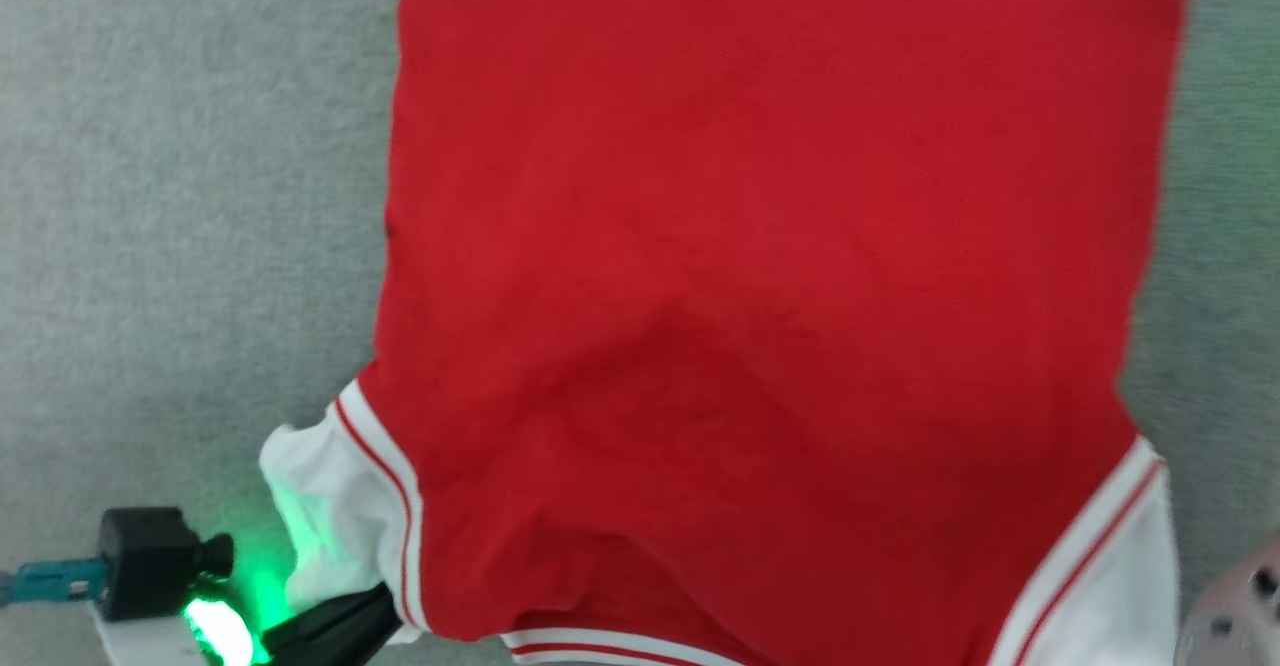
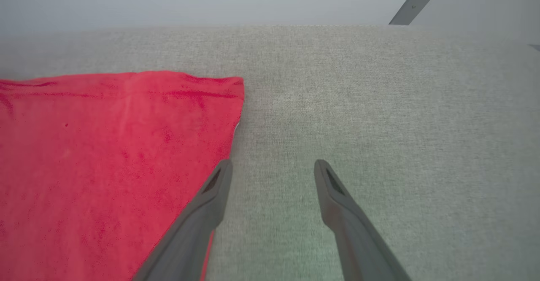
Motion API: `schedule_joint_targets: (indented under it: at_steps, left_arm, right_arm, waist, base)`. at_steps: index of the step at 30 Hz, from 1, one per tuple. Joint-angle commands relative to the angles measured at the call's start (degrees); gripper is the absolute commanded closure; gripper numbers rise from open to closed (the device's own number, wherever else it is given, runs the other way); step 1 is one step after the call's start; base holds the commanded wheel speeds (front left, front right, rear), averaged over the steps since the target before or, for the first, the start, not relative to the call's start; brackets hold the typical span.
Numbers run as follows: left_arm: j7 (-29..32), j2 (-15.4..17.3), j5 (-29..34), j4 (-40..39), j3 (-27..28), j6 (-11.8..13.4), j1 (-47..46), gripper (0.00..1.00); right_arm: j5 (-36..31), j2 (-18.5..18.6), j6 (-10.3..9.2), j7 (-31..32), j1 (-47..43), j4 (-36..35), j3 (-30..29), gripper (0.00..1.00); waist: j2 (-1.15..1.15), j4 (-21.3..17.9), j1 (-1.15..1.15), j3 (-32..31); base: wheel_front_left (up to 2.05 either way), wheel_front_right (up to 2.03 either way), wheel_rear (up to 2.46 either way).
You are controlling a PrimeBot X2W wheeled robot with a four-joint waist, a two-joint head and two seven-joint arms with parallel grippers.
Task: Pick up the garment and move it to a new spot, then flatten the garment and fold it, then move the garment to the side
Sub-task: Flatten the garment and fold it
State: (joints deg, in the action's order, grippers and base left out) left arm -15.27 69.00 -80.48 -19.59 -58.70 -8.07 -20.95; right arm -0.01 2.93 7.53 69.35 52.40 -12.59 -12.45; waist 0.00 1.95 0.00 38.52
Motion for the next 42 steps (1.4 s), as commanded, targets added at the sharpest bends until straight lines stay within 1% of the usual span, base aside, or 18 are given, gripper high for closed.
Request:
schedule_joint_targets:
  at_steps: [1, 6, 9, 14, 15, 17, 23, 26, 30, 33, 36, 39, 42]
  left_arm:
    - [0.33, -1.96, 0.17, 3.0, -1.28, 1.06, -2.08, 1.0]
    - [0.41, -3.2, 0.07, 4.23, -4.71, 1.28, -5.92, 1.0]
    - [0.46, -3.44, -0.39, 4.94, -6.12, 1.47, -7.31, 1.0]
    - [0.57, -3.4, -1.01, 5.49, -7.3, 1.55, -8.7, 1.0]
    - [0.58, -3.42, -1.13, 5.54, -7.33, 1.61, -8.94, 1.0]
    - [0.58, -3.44, -1.54, 5.65, -7.14, 1.62, -9.35, 1.0]
    - [0.18, -3.67, -2.93, 6.07, -3.37, 1.62, -8.44, 1.0]
    - [0.1, -3.44, -3.6, 5.92, -0.64, 1.62, -6.68, 1.0]
    - [-0.01, -2.97, -4.17, 5.74, 3.77, 1.46, -2.92, 1.0]
    - [0.15, -3.48, -3.76, 4.62, 6.06, 1.02, 0.38, 1.0]
    - [0.17, -3.45, -3.49, 4.02, 8.22, 0.66, 3.33, 1.0]
    - [0.17, -3.2, -3.37, 4.54, 10.72, 0.65, 5.84, 1.0]
    - [0.17, -3.5, -3.51, 5.09, 13.57, 0.64, 8.23, 1.0]
  right_arm:
    - [-0.84, -0.05, -0.07, 1.07, 2.87, 1.91, -2.02, 0.0]
    - [-2.06, -0.05, -0.07, 3.43, 7.37, 6.68, -4.4, 0.0]
    - [-1.89, -0.08, -0.07, 5.37, 8.03, 8.59, -3.86, 0.0]
    - [-2.81, -0.41, -0.07, 6.1, 7.46, 9.44, -2.5, 0.0]
    - [-2.6, -0.44, -0.06, 6.36, 7.12, 9.65, -2.39, 0.35]
    - [-1.7, -0.53, -0.06, 6.8, 6.17, 9.83, -2.15, 1.0]
    - [-0.39, -0.12, -0.07, 5.72, 4.39, 8.16, -3.3, 1.0]
    - [0.63, -0.11, -0.07, 6.31, 3.09, 6.66, -2.81, 1.0]
    - [2.06, -0.09, -0.07, 9.19, 0.19, 2.36, -0.94, 1.0]
    - [3.71, -0.1, -0.07, 12.66, -4.05, -3.03, 0.34, 1.0]
    - [5.36, 0.0, -0.07, 16.84, -10.26, -10.72, 1.26, 1.0]
    - [8.2, 1.24, -0.07, 19.25, -18.8, -18.23, 1.42, 1.0]
    - [11.95, 1.25, -0.07, 20.03, -28.09, -25.03, 0.84, 1.0]
  waist:
    - [0.0, 4.22, 0.0, 4.11]
    - [0.0, 5.84, 0.0, 5.82]
    - [0.0, 6.06, 0.0, 6.12]
    - [0.0, 6.06, 0.0, 6.28]
    - [0.0, 6.04, 0.0, 6.28]
    - [0.0, 5.88, 0.0, 6.15]
    - [0.0, 4.79, 0.0, 3.57]
    - [0.0, 3.78, 0.0, 0.74]
    - [0.0, 2.19, 0.0, -3.25]
    - [0.0, 1.38, 0.0, -5.91]
    - [0.0, 0.51, 0.0, -8.12]
    - [0.0, -0.15, 0.0, -9.75]
    - [0.0, -0.83, 0.0, -10.9]
  base:
    - [0.0, 0.0, 0.0]
    - [0.0, 0.0, 0.0]
    - [0.0, 0.0, 0.0]
    - [0.0, 0.0, 0.0]
    - [0.0, 0.0, 0.0]
    - [0.0, 0.0, 0.0]
    - [0.0, 0.0, 0.0]
    - [0.0, 0.0, 0.0]
    - [0.0, 0.0, 0.0]
    - [0.0, 0.0, 0.0]
    - [0.0, 0.0, 0.0]
    - [0.0, 0.0, 0.0]
    - [0.0, 0.0, 0.0]
